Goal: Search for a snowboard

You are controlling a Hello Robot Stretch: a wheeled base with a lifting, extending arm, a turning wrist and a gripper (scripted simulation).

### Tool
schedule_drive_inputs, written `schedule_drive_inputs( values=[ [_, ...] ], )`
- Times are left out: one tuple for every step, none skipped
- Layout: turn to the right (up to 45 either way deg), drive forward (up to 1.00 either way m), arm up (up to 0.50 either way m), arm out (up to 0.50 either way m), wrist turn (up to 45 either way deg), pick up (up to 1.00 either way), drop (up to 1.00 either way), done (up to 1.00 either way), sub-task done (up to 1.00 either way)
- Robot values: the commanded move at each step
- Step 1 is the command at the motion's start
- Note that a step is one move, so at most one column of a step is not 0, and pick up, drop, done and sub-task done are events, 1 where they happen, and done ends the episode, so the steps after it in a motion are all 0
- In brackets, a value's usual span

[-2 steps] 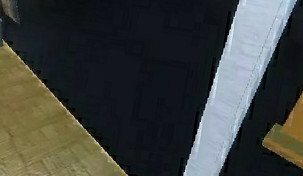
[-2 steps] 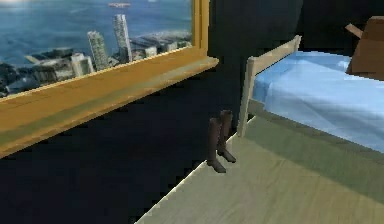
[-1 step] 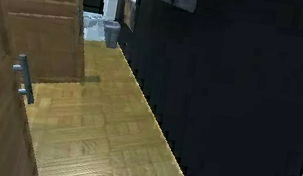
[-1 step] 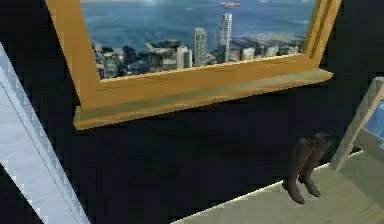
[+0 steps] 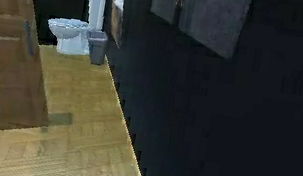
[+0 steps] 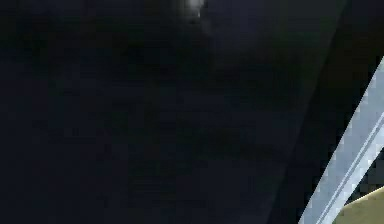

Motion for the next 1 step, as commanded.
schedule_drive_inputs(
  values=[
    [-45.0, 0.00, 0.00, 0.00, 0.0, 0.00, 0.00, 0.00, 0.00]
  ],
)
